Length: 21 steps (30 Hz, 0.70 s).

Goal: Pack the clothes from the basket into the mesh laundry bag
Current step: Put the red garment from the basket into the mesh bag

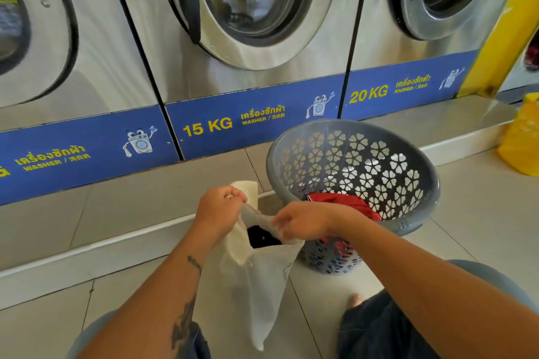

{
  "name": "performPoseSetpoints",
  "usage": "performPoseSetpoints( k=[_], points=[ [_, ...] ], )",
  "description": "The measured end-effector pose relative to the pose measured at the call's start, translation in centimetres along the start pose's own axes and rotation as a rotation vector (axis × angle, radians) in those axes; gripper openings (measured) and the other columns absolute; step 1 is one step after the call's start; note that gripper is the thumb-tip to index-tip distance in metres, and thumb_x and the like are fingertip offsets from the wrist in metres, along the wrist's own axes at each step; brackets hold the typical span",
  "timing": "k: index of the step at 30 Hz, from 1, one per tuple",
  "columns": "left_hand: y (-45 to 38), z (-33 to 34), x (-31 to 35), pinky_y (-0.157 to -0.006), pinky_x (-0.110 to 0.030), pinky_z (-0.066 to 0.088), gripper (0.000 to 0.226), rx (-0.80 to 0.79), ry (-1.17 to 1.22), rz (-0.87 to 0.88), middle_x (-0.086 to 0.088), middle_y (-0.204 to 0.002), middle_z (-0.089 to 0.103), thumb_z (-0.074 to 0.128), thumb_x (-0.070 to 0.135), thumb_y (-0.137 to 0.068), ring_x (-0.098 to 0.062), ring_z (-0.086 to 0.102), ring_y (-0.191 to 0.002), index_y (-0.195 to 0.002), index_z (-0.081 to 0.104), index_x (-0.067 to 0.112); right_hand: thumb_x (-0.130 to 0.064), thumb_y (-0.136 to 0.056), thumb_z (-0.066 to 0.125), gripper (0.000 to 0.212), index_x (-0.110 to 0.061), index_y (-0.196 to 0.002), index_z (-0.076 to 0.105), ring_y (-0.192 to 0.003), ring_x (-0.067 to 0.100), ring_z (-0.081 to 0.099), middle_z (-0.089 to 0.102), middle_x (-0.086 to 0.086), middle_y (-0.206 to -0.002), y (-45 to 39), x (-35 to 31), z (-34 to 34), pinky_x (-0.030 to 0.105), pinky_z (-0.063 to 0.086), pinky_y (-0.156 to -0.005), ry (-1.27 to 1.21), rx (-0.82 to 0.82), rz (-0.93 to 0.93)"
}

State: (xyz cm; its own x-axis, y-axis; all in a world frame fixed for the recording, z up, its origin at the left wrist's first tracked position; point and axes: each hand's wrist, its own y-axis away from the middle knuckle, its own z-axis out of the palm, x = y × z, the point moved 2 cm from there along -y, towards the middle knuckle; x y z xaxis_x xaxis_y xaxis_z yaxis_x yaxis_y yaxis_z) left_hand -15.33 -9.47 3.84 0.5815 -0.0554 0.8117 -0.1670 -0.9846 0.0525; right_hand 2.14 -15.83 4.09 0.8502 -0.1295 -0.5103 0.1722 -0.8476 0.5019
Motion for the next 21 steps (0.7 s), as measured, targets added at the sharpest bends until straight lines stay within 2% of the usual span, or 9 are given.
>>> performPoseSetpoints(
  k=[1,3,6,9,10,12,14,17,21],
  points=[
    [-0.1,0.4,-0.6,-0.056,-0.025,0.038,0.021,-0.029,-0.029,-0.004,0.000,-0.071,0.060,0.055,0.013,-0.089,-0.016,0.053,-0.066,-0.084,0.075,0.015,-0.018,-0.097,0.054,0.048,-0.011,-0.144,0.052,-0.131,0.022,0.052,0.056,0.003,-0.144,0.6,0.1,-0.4,0.033,0.038,-0.110,0.011,0.019,-0.015],
    [-0.4,1.3,-1.8,-0.061,-0.026,0.040,0.018,-0.082,-0.094,0.013,0.000,-0.080,0.064,0.058,0.019,-0.092,-0.018,0.057,-0.076,-0.087,0.075,0.015,-0.012,-0.096,0.054,0.047,-0.011,-0.143,0.054,-0.116,0.016,0.058,0.064,0.002,-0.129,1.4,0.8,-1.3,0.028,0.043,-0.098,-0.041,0.091,-0.059],
    [-0.9,2.2,-3.4,-0.075,-0.024,0.037,0.028,-0.067,-0.212,0.083,0.001,-0.092,0.061,0.048,0.009,-0.095,-0.015,0.053,-0.087,-0.089,0.075,0.014,0.001,-0.095,0.051,0.038,-0.010,-0.130,0.061,-0.088,0.020,0.066,0.072,0.012,-0.105,1.4,2.5,-3.2,0.034,0.056,-0.079,-0.302,0.255,-0.085],
    [-1.4,2.6,-4.1,-0.079,-0.026,0.037,0.031,-0.006,-0.266,0.128,-0.001,-0.097,0.054,0.043,0.001,-0.095,-0.019,0.053,-0.093,-0.092,0.073,0.012,-0.002,-0.093,0.052,0.035,-0.017,-0.122,0.066,-0.073,0.015,0.066,0.073,0.009,-0.098,-0.3,5.2,-5.8,0.026,0.054,-0.066,-0.241,0.427,-0.051],
    [-1.7,2.8,-4.4,-0.080,-0.028,0.039,0.031,0.004,-0.272,0.145,-0.001,-0.097,0.052,0.043,0.001,-0.095,-0.022,0.054,-0.094,-0.094,0.072,0.012,-0.005,-0.093,0.052,0.035,-0.019,-0.121,0.066,-0.075,0.014,0.066,0.072,0.006,-0.102,-1.1,6.1,-6.3,0.026,0.053,-0.068,-0.177,0.454,-0.025],
    [-2.3,3.1,-4.8,-0.080,-0.030,0.041,0.033,0.019,-0.272,0.180,-0.001,-0.096,0.051,0.041,0.001,-0.096,-0.025,0.055,-0.095,-0.098,0.072,0.012,-0.007,-0.091,0.050,0.040,-0.021,-0.127,0.063,-0.093,0.022,0.067,0.068,0.005,-0.117,-3.0,8.1,-6.6,0.030,0.053,-0.079,-0.040,0.426,0.052],
    [-3.0,3.1,-4.7,-0.084,-0.028,0.041,0.034,0.047,-0.242,0.197,0.001,-0.098,0.052,0.039,0.002,-0.097,-0.022,0.055,-0.098,-0.101,0.071,0.014,-0.010,-0.089,0.052,0.051,-0.022,-0.139,0.055,-0.116,0.029,0.060,0.062,0.008,-0.135,-5.2,10.2,-5.9,0.033,0.049,-0.094,0.108,0.319,0.135],
    [-3.9,2.9,-3.7,-0.092,-0.028,0.040,0.035,0.125,-0.169,0.203,0.005,-0.104,0.056,0.039,0.004,-0.099,-0.018,0.052,-0.106,-0.103,0.071,0.018,-0.022,-0.087,0.059,0.070,-0.025,-0.154,0.036,-0.130,0.036,0.051,0.051,0.014,-0.147,-8.7,12.7,-5.2,0.042,0.047,-0.104,0.359,0.150,0.229],
    [-4.9,3.0,-2.6,-0.082,-0.012,0.035,0.035,0.205,-0.087,0.179,0.004,-0.108,0.058,0.038,0.007,-0.101,-0.012,0.051,-0.102,-0.110,0.070,0.019,-0.036,-0.086,0.067,0.089,-0.025,-0.160,0.017,-0.142,0.037,0.039,0.034,0.014,-0.159,-12.8,15.2,-5.4,0.047,0.040,-0.110,0.576,0.018,0.339]
  ],
)
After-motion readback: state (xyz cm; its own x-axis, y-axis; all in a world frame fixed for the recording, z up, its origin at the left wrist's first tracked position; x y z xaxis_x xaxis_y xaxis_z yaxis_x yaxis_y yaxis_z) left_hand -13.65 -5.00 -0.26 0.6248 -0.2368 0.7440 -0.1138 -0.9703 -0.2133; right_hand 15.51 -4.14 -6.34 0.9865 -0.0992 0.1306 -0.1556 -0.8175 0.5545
